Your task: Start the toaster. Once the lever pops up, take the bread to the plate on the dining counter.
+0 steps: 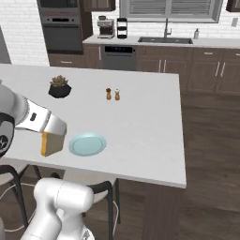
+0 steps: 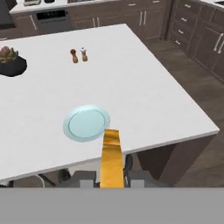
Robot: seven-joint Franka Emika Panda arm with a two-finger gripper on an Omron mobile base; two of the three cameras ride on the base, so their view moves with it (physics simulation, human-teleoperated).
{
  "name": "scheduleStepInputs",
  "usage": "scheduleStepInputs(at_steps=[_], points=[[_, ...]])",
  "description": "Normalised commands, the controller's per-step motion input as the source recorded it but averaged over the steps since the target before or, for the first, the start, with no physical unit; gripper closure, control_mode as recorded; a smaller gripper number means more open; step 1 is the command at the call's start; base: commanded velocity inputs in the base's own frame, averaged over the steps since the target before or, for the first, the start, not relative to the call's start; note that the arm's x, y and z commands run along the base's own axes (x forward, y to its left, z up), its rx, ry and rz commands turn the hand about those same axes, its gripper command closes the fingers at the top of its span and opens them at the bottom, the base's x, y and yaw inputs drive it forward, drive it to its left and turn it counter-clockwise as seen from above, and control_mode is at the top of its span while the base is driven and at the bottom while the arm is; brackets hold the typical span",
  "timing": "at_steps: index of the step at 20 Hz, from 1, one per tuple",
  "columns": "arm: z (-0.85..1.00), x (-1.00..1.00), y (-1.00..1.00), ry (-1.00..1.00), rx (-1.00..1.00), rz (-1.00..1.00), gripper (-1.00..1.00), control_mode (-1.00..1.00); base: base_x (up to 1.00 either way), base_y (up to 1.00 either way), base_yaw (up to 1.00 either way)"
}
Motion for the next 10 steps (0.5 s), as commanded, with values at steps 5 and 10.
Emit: scheduleStepInputs(at_steps=[5,10], points=[[-0.17,0.61,-0.05,0.00,0.23,0.16,1.00,-1.00,0.00,0.00,0.00],[-0.60,0.96,-0.10,0.00,0.18,0.39,1.00,-1.00,0.00,0.00,0.00]])
